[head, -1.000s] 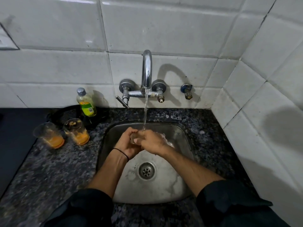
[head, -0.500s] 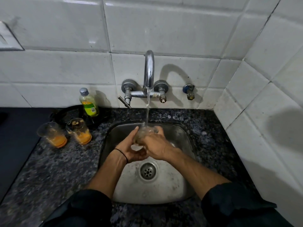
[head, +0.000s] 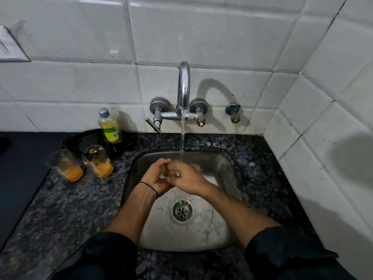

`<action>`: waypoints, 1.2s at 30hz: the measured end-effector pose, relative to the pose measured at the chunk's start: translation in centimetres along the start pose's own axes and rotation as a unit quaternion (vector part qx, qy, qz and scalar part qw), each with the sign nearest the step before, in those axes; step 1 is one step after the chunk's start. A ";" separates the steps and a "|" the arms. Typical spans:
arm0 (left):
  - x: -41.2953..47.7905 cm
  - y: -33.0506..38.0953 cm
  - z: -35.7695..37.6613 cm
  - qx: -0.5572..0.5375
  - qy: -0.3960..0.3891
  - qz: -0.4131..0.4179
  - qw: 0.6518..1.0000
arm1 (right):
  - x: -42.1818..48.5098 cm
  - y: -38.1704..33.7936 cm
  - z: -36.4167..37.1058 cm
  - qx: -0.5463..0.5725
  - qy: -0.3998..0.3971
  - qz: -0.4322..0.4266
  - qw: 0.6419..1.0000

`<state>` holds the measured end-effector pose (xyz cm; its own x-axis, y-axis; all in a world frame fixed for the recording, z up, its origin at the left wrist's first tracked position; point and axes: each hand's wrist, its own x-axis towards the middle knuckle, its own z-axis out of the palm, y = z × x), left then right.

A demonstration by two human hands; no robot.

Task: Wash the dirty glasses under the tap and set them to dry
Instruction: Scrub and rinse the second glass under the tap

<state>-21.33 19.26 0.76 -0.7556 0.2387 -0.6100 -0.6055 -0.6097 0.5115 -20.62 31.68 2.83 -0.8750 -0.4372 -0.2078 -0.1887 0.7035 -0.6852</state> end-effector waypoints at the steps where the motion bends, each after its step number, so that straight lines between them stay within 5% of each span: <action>1: 0.1 -0.1 -0.1 -0.012 -0.003 0.009 1.000 | -0.2 -0.4 0.1 0.128 0.002 0.026 0.991; 5: 0.2 -1.1 0.0 -0.014 0.009 0.116 0.993 | 0.4 -0.2 1.1 0.440 0.142 0.123 0.878; 10: -1.2 -1.8 1.4 0.202 0.083 0.282 0.934 | 1.2 0.1 1.5 0.703 0.237 0.320 0.590; 13: -1.4 -1.5 1.9 0.363 -0.001 0.359 0.860 | 1.2 -0.3 1.5 0.748 0.185 0.354 0.530; 16: -1.1 -0.8 2.6 0.401 -0.002 0.386 0.831 | 1.2 -0.7 1.6 0.747 0.161 0.351 0.541; 20: 0.4 -0.1 3.1 0.218 0.064 0.324 0.918 | 1.2 -1.3 1.5 0.701 0.203 0.299 0.615; 24: 2.6 1.3 2.5 0.025 0.112 0.178 0.977 | 0.0 -1.4 1.6 0.504 0.235 0.141 0.819; 27: 3.7 1.8 1.8 -0.008 0.113 0.035 0.993 | -0.8 -0.8 1.2 0.215 0.170 -0.055 0.960; 30: 4.0 1.1 1.4 0.026 0.113 -0.029 0.993 | -0.9 0.8 -1.0 -0.064 0.019 -0.128 0.989; 33: 4.5 0.4 1.1 0.023 0.101 -0.058 0.993 | -0.7 2.8 -2.6 -0.426 -0.067 -0.142 0.891; 36: 4.4 0.2 1.3 0.017 0.099 -0.048 0.994 | -0.7 2.7 -2.1 -0.426 -0.028 -0.142 0.893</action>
<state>-25.15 21.14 -1.05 -0.6318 0.1402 -0.7623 -0.6836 -0.5644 0.4628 -21.46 35.02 2.61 -0.7194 -0.6756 -0.1611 -0.6904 0.7209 0.0601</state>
